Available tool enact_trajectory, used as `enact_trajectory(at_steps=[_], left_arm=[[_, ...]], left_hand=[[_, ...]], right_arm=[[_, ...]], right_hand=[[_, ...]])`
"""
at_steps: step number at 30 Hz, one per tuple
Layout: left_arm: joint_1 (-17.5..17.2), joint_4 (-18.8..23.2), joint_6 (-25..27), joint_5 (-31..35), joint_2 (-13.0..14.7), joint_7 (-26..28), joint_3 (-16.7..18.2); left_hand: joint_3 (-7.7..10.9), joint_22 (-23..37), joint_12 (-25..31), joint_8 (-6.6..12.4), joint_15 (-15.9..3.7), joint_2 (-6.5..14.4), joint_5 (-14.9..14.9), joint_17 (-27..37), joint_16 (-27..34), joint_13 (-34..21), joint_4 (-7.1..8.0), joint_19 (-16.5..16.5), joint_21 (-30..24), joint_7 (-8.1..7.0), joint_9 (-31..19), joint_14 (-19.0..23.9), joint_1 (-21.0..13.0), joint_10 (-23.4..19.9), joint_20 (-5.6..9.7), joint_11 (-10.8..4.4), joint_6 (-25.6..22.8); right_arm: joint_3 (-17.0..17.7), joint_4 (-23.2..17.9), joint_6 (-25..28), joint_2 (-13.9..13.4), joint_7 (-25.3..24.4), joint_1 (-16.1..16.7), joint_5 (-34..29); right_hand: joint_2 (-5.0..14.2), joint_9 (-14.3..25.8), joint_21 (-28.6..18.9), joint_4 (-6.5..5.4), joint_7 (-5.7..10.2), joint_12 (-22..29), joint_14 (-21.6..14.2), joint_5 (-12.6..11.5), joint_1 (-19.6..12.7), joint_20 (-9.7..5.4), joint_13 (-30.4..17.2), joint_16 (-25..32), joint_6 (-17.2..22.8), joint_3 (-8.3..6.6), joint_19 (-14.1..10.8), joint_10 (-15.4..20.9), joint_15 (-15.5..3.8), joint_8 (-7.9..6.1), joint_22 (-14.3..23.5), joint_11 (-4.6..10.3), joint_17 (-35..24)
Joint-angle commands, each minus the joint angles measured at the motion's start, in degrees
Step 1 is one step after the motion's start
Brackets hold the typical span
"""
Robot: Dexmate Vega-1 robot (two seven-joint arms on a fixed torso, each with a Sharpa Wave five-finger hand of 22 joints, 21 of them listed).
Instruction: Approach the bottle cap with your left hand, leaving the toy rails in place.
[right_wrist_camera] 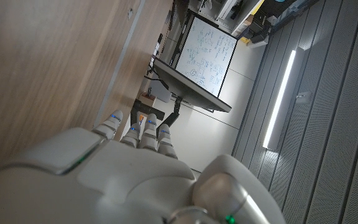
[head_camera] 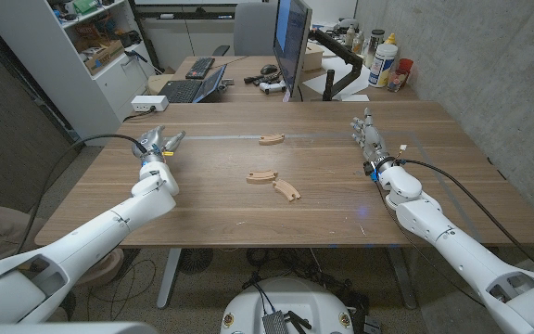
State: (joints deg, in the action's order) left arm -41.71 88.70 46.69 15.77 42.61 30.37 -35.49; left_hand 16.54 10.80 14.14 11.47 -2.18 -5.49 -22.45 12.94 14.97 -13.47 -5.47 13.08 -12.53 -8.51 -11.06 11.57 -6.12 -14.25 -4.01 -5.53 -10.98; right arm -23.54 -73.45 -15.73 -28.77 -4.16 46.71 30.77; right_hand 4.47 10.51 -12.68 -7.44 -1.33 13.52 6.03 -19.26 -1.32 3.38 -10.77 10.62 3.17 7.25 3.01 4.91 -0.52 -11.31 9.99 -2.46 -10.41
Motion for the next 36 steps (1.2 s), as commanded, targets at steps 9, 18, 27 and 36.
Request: enact_trajectory(at_steps=[9, 18, 27, 36], left_arm=[[2.9, -3.7, 0.0, -0.7, -0.5, 0.1, -1.8], [5.4, -6.1, -0.3, -0.3, -1.0, -1.4, -3.7], [7.9, -8.8, -0.6, 0.0, -2.4, -2.3, -5.1], [9.5, -10.4, -0.8, 0.3, -3.5, -2.3, -6.1]], left_hand=[[-0.85, 0.3, -0.1, 0.51, -2.21, -1.0, 0.4, 0.1, 0.5, -0.2, 0.01, 0.7, -0.3, -0.20, -0.2, 0.2, 0.6, -0.2, 0.19, -0.57, -0.3], [-1.19, 0.3, -0.3, 0.47, -2.17, -1.3, 0.4, 0.1, 0.4, -0.2, 0.09, 0.7, -0.3, -0.22, -0.3, -0.1, 0.9, 0.0, 0.23, -0.46, -0.2], [-1.23, 0.4, -0.2, 0.47, -2.64, -0.9, 0.3, 0.1, 0.5, -0.3, 0.14, 1.2, -0.4, -0.56, -0.3, 0.1, 0.9, -0.3, 0.63, -0.99, -0.2], [-0.90, 0.4, -0.3, 0.53, -2.63, 0.0, 0.2, 0.1, 0.5, -0.3, 0.25, 1.2, -0.4, -0.63, -0.3, 0.2, 0.6, -0.4, 0.63, -1.05, -0.3]], right_arm=[[-0.2, -0.4, 0.5, -0.2, -0.2, -0.1, -0.3], [-0.2, -0.3, 0.7, -0.4, 0.2, -0.3, -0.2], [0.1, -0.1, 0.9, -0.4, 0.1, -0.4, 0.1], [0.3, 0.5, 0.7, -0.3, 0.1, -0.6, 0.4]], right_hand=[[2.29, 0.2, 0.2, -0.23, -0.01, 0.0, -0.1, -0.4, -0.6, 0.10, -0.2, 0.1, 0.4, -0.46, -0.3, 0.2, 0.10, 0.16, 0.4, 0.29, -0.1], [2.29, 0.2, 0.3, -0.22, 0.03, 0.0, -0.2, -0.4, -0.6, 0.14, -0.2, 0.1, 0.4, -0.49, -0.3, 0.2, 0.06, 0.18, 0.4, 0.13, -0.1], [2.28, 0.2, 0.3, -0.22, 0.04, 0.0, -0.1, -0.3, -0.6, 0.13, -0.2, 0.0, 0.4, -0.51, -0.4, 0.3, 0.07, 0.18, 0.4, 0.21, -0.1], [2.27, 0.2, 0.4, -0.21, 0.06, 0.0, -0.1, -0.3, -0.6, 0.15, -0.2, 0.0, 0.4, -0.54, -0.4, 0.2, 0.07, 0.21, 0.4, 0.38, -0.1]])
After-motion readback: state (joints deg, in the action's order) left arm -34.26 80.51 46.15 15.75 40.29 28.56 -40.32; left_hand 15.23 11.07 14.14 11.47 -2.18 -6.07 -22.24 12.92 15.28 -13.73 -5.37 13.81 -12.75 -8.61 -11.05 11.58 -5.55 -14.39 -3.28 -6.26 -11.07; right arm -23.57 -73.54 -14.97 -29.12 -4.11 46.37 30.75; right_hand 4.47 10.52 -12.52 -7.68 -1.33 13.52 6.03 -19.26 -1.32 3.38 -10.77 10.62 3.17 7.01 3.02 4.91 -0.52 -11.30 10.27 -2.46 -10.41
